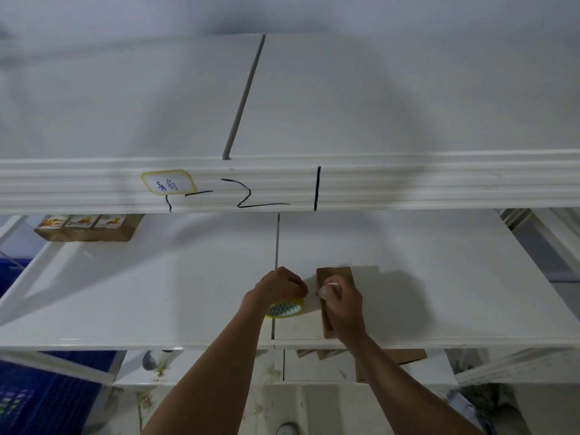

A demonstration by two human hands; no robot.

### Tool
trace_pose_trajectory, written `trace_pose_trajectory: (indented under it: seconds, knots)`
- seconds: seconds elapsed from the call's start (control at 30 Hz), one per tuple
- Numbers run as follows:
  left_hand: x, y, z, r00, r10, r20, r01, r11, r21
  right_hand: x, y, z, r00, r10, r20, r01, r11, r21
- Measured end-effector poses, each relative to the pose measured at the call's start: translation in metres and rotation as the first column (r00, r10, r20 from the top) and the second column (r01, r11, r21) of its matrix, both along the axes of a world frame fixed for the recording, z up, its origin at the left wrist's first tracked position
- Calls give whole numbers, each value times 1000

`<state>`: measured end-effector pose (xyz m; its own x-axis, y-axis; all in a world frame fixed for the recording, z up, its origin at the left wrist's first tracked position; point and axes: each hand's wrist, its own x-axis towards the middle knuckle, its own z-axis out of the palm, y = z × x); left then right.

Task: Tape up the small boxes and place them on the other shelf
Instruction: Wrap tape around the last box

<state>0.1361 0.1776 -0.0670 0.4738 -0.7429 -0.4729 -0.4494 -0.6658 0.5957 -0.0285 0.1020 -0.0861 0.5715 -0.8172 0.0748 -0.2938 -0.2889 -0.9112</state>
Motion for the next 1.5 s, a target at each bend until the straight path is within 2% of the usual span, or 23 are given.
trace_pose_trajectory:
  seconds: [0.17, 0.37, 0.47, 0.6, 0.77, 0.87, 0.93, 1.0, 1.1, 1.17, 1.27, 1.37, 1.5]
  knots:
    - [-2, -1, -1, 999, 34, -3, -34, 999, -4, 1, -7, 4, 996, -90, 1, 89, 989, 122]
    - [-6, 3, -2, 991, 119, -54, -121, 992, -34, 3, 1, 5, 998, -57, 10, 56, 996, 73]
    - [-13, 5, -1, 986, 147, -76, -151, 988, -40, 3, 2, 6, 998, -67, -18, 68, 992, 108]
    - [-4, 27, -1, 966, 259, 10, -258, 966, -10, 5, -3, 2, 990, -137, -34, 141, 967, 212]
    - [10, 60, 5, 829, 478, -290, -533, 833, -151, 9, -12, 4, 981, -193, 3, 177, 903, 392]
    - [-8, 63, 14, 753, 489, -439, -622, 748, -233, 10, -28, 15, 943, -321, 83, 183, 712, 678]
    - [-20, 63, 19, 707, 486, -514, -667, 699, -257, 5, -46, 20, 914, -383, 132, 176, 668, 724]
    - [-28, 63, 22, 670, 483, -563, -701, 662, -266, -7, -63, 23, 912, -396, 108, 244, 735, 633]
    - [-38, 59, 20, 636, 482, -602, -731, 626, -271, -42, -84, 10, 909, -402, -108, 413, 839, 353]
    - [-46, 56, 21, 628, 483, -611, -736, 623, -264, -64, -92, -4, 892, -403, -205, 447, 854, 265]
    - [-60, 51, 23, 616, 492, -615, -746, 615, -255, -85, -93, -13, 898, -332, -288, 402, 885, 234]
    - [-70, 47, 26, 601, 510, -615, -761, 600, -246, -93, -94, -17, 898, -260, -356, 321, 939, 125]
    - [-83, 46, 30, 604, 528, -597, -764, 596, -247, -92, -97, -12, 812, -216, -542, 249, 968, -12]
